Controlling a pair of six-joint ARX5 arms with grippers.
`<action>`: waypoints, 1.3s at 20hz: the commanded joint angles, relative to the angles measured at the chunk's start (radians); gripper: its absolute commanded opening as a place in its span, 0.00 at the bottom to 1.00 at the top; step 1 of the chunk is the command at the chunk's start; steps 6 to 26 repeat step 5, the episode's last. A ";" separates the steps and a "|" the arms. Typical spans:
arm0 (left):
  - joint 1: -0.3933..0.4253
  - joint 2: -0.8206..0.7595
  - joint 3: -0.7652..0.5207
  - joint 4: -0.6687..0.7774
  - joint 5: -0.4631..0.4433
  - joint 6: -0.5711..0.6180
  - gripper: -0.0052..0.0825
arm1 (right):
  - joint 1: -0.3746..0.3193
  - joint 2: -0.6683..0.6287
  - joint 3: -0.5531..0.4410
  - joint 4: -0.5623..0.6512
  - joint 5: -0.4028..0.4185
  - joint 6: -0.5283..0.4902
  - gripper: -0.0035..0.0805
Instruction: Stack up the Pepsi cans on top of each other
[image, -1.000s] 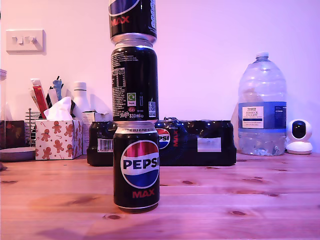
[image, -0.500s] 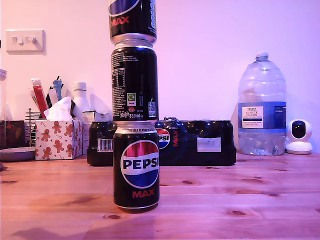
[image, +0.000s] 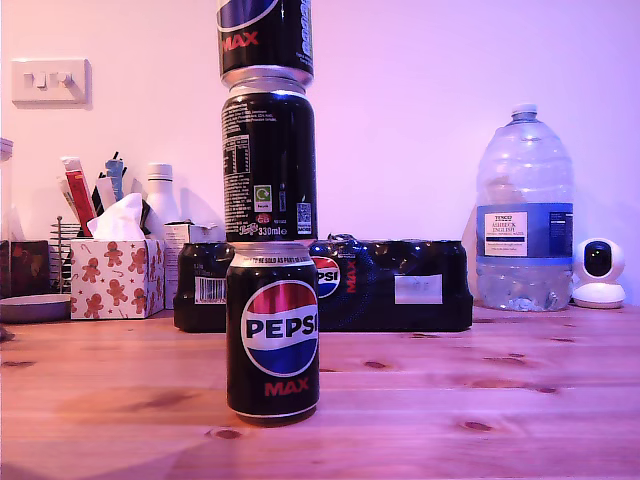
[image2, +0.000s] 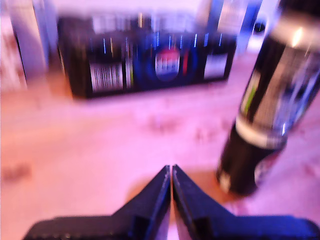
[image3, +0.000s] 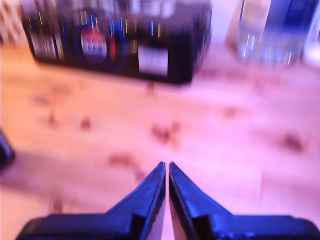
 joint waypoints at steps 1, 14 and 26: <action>0.001 -0.002 -0.010 -0.034 0.002 -0.005 0.03 | 0.006 0.003 -0.006 -0.032 0.002 0.003 0.03; 0.001 -0.002 -0.010 -0.116 0.002 -0.005 0.03 | 0.006 0.003 -0.006 -0.121 0.002 0.002 0.03; 0.001 -0.002 -0.010 -0.116 0.002 -0.005 0.03 | 0.006 0.003 -0.006 -0.121 0.002 0.002 0.03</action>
